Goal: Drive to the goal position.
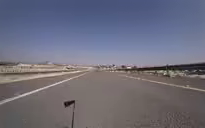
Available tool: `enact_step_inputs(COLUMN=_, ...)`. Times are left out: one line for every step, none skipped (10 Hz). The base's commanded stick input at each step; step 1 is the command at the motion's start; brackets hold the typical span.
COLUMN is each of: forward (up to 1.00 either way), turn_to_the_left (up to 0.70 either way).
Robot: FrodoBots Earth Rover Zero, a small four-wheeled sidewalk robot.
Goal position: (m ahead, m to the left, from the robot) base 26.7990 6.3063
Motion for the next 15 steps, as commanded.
enact_step_inputs(forward=1.0, turn_to_the_left=0.0)
enact_step_inputs(forward=1.0, turn_to_the_left=0.0)
enact_step_inputs(forward=1.0, turn_to_the_left=0.0)
enact_step_inputs(forward=1.0, turn_to_the_left=0.0)
enact_step_inputs(forward=1.0, turn_to_the_left=0.0)
enact_step_inputs(forward=1.0, turn_to_the_left=0.0)
enact_step_inputs(forward=1.0, turn_to_the_left=0.0)
enact_step_inputs(forward=1.0, turn_to_the_left=0.0)
enact_step_inputs(forward=1.0, turn_to_the_left=0.0)
enact_step_inputs(forward=1.0, turn_to_the_left=0.0)
enact_step_inputs(forward=1.0, turn_to_the_left=0.0)
enact_step_inputs(forward=1.0, turn_to_the_left=0.0)
enact_step_inputs(forward=1.0, turn_to_the_left=0.0)
enact_step_inputs(forward=1.0, turn_to_the_left=0.0)
enact_step_inputs(forward=1.0, turn_to_the_left=0.0)
